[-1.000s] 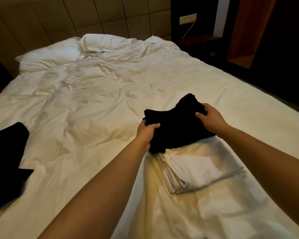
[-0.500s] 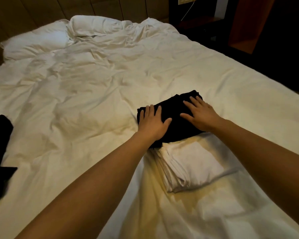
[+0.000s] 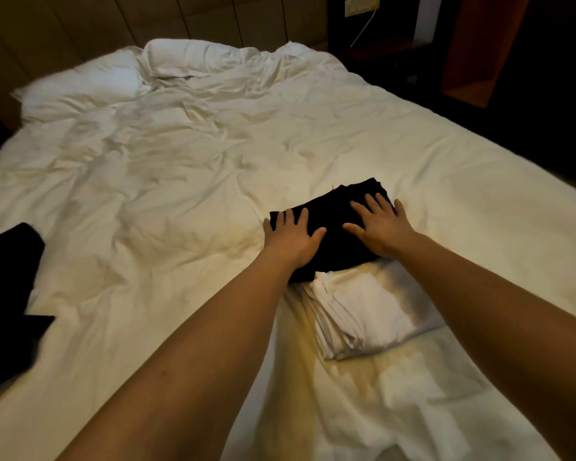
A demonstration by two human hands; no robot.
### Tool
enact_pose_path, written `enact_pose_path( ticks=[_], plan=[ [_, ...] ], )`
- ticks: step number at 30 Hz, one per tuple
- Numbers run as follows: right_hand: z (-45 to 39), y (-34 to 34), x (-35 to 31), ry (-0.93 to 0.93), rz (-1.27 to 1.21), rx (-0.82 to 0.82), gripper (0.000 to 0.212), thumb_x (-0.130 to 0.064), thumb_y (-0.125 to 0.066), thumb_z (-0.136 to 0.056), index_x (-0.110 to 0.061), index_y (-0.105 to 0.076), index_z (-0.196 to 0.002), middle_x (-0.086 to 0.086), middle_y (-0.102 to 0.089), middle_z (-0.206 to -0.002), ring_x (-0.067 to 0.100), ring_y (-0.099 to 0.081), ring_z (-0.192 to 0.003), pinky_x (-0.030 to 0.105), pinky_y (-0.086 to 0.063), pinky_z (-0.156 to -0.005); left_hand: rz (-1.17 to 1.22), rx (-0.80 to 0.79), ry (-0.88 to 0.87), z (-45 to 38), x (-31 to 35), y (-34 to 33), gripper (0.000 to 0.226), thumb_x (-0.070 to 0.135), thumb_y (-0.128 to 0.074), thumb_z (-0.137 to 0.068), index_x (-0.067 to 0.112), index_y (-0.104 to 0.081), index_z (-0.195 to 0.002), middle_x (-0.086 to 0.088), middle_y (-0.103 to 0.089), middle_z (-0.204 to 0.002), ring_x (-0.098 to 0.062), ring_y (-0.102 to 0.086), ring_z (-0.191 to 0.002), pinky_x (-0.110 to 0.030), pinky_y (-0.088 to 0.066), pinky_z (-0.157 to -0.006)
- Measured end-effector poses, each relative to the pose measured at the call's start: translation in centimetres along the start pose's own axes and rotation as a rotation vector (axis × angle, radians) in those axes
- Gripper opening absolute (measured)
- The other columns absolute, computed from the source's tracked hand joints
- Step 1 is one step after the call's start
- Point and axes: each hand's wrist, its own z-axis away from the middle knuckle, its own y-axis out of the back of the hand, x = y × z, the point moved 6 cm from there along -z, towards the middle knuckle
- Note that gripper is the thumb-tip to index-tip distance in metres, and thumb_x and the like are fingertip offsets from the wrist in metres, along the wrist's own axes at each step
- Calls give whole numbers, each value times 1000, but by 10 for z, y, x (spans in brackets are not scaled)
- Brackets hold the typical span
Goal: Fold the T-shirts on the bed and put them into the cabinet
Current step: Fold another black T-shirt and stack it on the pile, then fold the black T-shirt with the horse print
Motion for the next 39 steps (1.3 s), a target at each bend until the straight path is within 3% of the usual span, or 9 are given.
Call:
enact_pose_path(
  ticks=[3, 10, 23, 25, 27, 28, 31, 35, 39],
  plan=[
    [16, 7, -25, 55, -68, 78, 65, -58, -24, -102, -28, -12, -159, 5, -8, -166, 23, 0, -153, 47, 2, -122, 36, 38, -10, 19, -9, 9, 69, 61, -18, -103, 27, -3, -161, -10, -5, -168, -28, -1, -154, -53, -3, -123],
    [63, 26, -93, 155, -39, 89, 67, -64, -20, -100, -31, -12, -158, 2, -7, -167, 21, 1, -153, 47, 2, -123, 20, 129, 26, 83, -49, 33, 65, 57, -20, -104, 28, -4, -161, -10, -9, -167, -29, -6, -154, -50, -11, -122],
    [154, 16, -221, 285, -67, 54, 69, -68, -19, -97, -32, -18, -157, 2, -13, -166, 23, -4, -153, 44, -1, -123, 79, 153, 197, 236, -156, 38, 64, 57, -18, -105, 29, -2, -161, -8, -2, -168, -27, 1, -155, -47, -4, -124],
    [169, 16, -246, 316, -54, 49, 88, -80, 0, -85, -32, -18, -157, 2, -14, -166, 23, -6, -153, 45, -3, -122, 87, 157, 227, 255, -174, 39, 64, 57, -18, -105, 29, -2, -161, -7, -1, -168, -26, 2, -155, -47, -3, -124],
    [180, 15, -271, 361, -53, 37, 120, -88, 25, -60, -32, -19, -157, 2, -15, -165, 23, -6, -153, 45, -4, -122, 94, 167, 251, 271, -191, 40, 64, 57, -18, -105, 29, -2, -160, -7, -1, -168, -26, 2, -155, -46, -3, -124],
    [185, 15, -286, 385, -58, 31, 122, -88, 25, -59, -31, -19, -157, 2, -15, -165, 23, -5, -153, 45, -3, -122, 98, 177, 267, 281, -201, 41, 64, 57, -19, -105, 29, -2, -160, -7, -1, -168, -26, 2, -155, -46, -3, -124],
    [202, 13, -326, 453, -61, 21, 82, -76, -10, -89, -30, -19, -157, 2, -13, -166, 22, -2, -153, 44, -1, -122, 117, 209, 320, 308, -231, 39, 64, 57, -20, -104, 30, -3, -160, -8, -4, -168, -26, 1, -155, -46, -5, -124],
    [222, 3, -375, 542, -20, 2, 69, -65, -22, -99, -29, -17, -158, 2, -12, -166, 22, 0, -153, 44, 1, -122, 168, 236, 403, 352, -273, 25, 64, 58, -20, -104, 30, -4, -160, -7, -4, -168, -25, 0, -155, -45, -5, -124],
    [243, -16, -418, 628, 18, -10, 107, -82, 13, -69, -30, -17, -157, 2, -12, -166, 23, -1, -153, 45, 0, -122, 184, 237, 501, 389, -309, -1, 64, 58, -18, -104, 30, -4, -160, -6, -5, -168, -26, -1, -155, -45, -6, -124]
  ],
)
